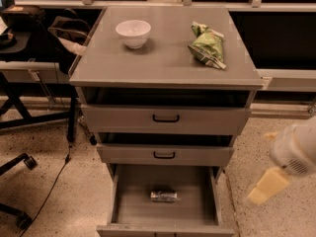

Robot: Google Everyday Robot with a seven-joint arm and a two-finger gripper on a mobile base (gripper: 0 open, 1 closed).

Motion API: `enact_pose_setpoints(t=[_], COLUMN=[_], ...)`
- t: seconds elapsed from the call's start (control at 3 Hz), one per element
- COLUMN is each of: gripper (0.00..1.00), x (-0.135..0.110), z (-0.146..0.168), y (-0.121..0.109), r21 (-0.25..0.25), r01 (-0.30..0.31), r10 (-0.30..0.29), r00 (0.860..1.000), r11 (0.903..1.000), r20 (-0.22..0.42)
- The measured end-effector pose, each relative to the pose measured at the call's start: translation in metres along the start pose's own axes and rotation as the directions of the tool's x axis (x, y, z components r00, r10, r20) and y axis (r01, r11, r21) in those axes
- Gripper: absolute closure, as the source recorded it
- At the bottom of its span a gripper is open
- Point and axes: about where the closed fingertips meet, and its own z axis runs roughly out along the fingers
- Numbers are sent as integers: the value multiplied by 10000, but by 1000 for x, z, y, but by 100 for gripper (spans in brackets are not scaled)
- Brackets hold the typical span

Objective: Pick redbull can from bottom drawer and place on counter

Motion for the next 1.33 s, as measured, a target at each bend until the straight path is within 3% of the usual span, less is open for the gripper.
enact_pose_setpoints(t=[0.33,0.67,1.0,1.33], gripper=[0,0,0,0], x=[34,57,57,59], z=[63,114,114,130], y=[20,40,40,38], r21=[63,-142,-144,-678], r01=[-921,-1428,-1427,-1226], r10=[923,1411,1410,1170], r00=[9942,9861,9862,9899], r11=[9957,9896,9897,9901], r20=[-559,-873,-873,-802])
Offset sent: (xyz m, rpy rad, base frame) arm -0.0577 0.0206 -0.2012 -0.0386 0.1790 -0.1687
